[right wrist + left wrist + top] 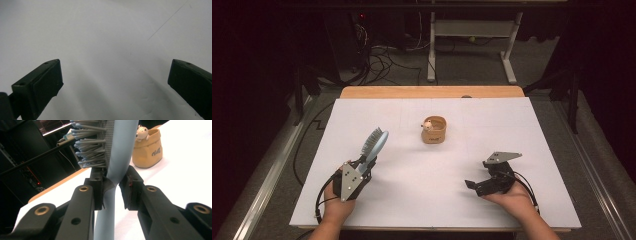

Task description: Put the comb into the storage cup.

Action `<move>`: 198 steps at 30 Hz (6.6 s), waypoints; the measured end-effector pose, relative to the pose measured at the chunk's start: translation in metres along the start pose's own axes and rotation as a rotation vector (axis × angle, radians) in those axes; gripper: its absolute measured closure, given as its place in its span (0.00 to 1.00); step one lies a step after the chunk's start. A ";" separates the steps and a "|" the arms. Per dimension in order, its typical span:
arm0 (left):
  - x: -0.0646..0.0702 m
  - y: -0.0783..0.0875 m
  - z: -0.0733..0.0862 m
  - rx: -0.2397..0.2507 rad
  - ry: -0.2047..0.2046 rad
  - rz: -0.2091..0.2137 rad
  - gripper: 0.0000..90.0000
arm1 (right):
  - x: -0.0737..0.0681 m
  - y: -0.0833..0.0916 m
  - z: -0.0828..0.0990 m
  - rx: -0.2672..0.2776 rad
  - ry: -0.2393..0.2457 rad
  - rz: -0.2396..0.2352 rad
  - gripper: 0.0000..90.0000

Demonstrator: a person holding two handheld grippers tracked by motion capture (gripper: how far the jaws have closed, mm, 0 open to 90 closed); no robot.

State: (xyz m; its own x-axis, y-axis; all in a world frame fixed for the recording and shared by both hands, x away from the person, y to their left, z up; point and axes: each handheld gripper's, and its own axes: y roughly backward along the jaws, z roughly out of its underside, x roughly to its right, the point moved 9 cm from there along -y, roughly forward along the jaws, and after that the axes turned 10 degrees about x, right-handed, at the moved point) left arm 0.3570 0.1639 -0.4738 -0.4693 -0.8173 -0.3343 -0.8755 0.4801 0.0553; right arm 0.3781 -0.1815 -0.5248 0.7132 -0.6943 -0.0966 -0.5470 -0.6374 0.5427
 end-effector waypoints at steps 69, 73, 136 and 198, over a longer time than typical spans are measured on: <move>0.035 -0.012 -0.025 0.056 0.196 0.143 0.82 | -0.024 0.014 -0.062 0.421 -0.007 0.002 0.00; 0.040 -0.016 -0.028 0.059 0.186 0.146 0.82 | -0.034 0.009 -0.073 0.428 0.004 -0.009 0.00; 0.087 -0.043 -0.044 0.070 0.161 0.190 0.82 | -0.121 -0.028 -0.153 0.533 0.055 -0.189 0.00; 0.090 -0.044 -0.045 0.065 0.144 0.188 0.80 | -0.130 -0.030 -0.170 0.555 0.023 -0.200 0.23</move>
State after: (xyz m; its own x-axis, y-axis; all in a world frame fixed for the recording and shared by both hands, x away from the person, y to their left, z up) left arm 0.3479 0.0553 -0.4640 -0.6390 -0.7464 -0.1859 -0.7640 0.6439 0.0412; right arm 0.3762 -0.0155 -0.3862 0.8319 -0.5392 -0.1308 -0.5442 -0.8389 -0.0030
